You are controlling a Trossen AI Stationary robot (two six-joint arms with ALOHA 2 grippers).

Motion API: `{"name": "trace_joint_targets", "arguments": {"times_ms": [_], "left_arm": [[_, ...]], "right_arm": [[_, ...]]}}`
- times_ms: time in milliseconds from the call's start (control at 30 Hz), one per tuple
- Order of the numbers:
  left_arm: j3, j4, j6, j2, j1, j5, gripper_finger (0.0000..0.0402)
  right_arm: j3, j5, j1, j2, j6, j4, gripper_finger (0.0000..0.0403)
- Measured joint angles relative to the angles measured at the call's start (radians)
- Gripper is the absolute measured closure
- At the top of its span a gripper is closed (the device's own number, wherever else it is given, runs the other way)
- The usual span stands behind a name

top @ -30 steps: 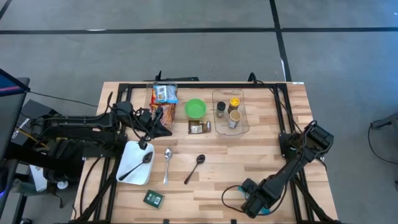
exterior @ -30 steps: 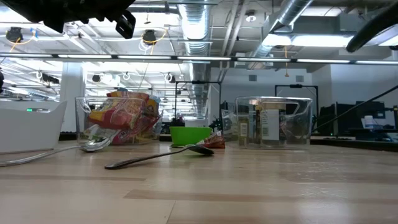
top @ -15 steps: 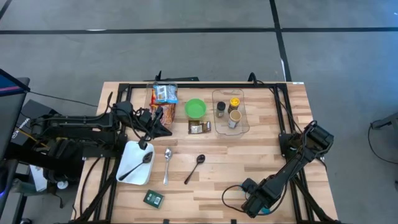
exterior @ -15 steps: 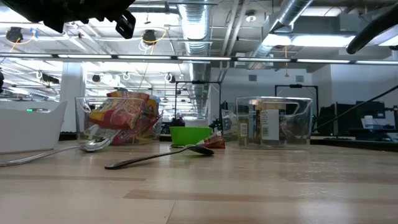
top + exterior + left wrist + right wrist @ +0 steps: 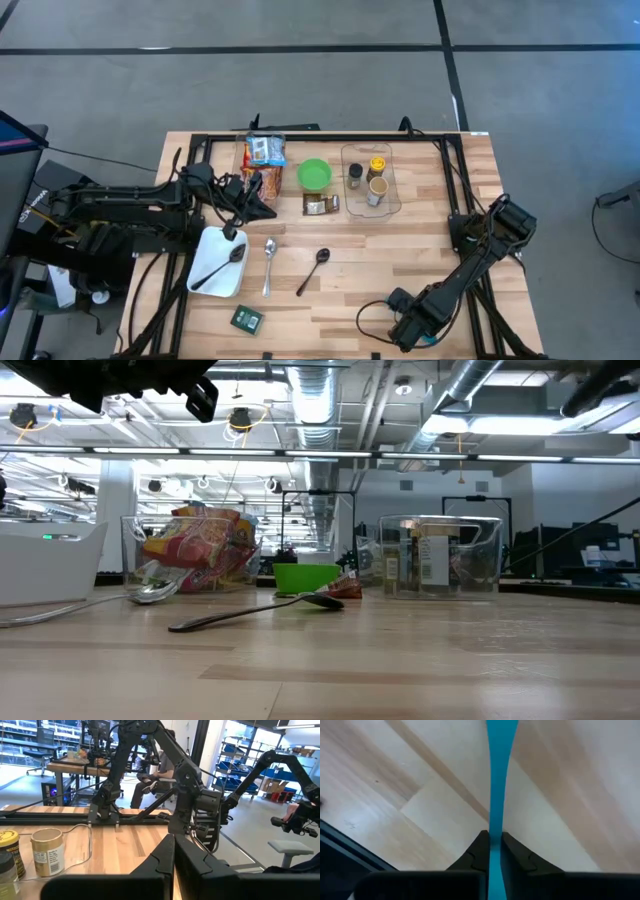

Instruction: Pick & Place Food Item

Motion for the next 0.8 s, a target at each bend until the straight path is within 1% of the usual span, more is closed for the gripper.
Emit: {"name": "trace_joint_targets", "arguments": {"times_ms": [167,267,367,467,567,700,733,800], "left_arm": [[0.0,0.001,0.0,0.0,0.0,0.0,0.0398],[0.0,0.001,0.0,0.0,0.0,0.0,0.0398],[0.0,0.002,0.0,0.0,0.0,0.0,0.0398],[0.0,0.002,0.002,0.0,0.0,0.0,0.0398],[0.0,0.002,0.004,0.0,0.0,0.0,0.0398],[0.0,0.002,0.004,0.0,0.0,0.0,0.0398],[0.0,0.002,0.004,0.0,0.0,0.0,0.0398],[0.0,0.003,0.004,0.0,0.0,0.0,0.0398]], "right_arm": [[0.105,0.055,0.0,0.0,-0.027,-0.189,0.0391],[0.187,0.124,0.0,0.0,-0.026,-0.347,0.0394],[0.266,0.228,0.0,0.0,-0.025,-0.497,0.0389],[0.332,0.355,0.0,0.0,-0.015,-0.62,0.0386],[0.368,0.526,0.0,-0.001,-0.015,-0.711,0.0387],[0.372,0.783,-0.015,-0.001,-0.038,-0.722,0.0385],[0.372,0.836,-0.021,-0.001,-0.038,-0.722,0.0385],[0.373,0.908,-0.042,-0.001,-0.048,-0.722,0.0384]]}}
